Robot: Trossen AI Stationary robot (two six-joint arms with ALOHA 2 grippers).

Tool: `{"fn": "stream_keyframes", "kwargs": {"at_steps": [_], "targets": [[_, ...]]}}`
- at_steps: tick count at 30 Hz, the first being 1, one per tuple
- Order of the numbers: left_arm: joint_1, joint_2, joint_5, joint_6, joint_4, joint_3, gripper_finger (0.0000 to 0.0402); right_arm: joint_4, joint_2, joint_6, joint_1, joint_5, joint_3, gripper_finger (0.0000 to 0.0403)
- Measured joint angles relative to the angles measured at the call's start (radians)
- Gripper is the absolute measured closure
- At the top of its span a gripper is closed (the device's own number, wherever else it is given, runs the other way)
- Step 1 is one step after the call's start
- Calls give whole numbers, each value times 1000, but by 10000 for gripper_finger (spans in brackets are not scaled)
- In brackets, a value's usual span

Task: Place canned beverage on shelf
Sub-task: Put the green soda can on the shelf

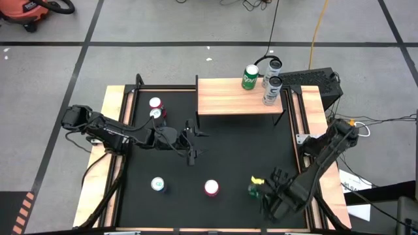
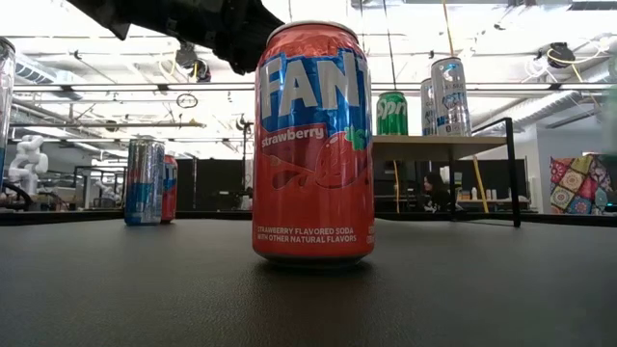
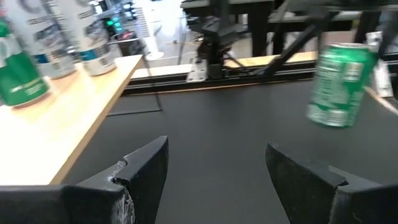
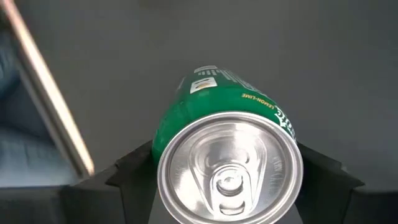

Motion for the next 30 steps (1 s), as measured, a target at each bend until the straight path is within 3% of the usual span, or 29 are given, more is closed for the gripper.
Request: {"fn": "stream_keyframes", "kwargs": {"at_steps": [8, 17, 25, 30], "targets": [[-12, 51, 75, 31, 94, 1, 129, 7, -95, 40, -190, 185, 0, 124], [-12, 170, 124, 43, 242, 2, 118, 185, -104, -200, -358, 182, 0, 123], [-12, 216, 159, 42, 173, 72, 49, 313, -104, -453, -444, 179, 0, 122], [-6, 227, 155, 42, 161, 90, 37, 382, -104, -541, -480, 138, 0, 121]]}}
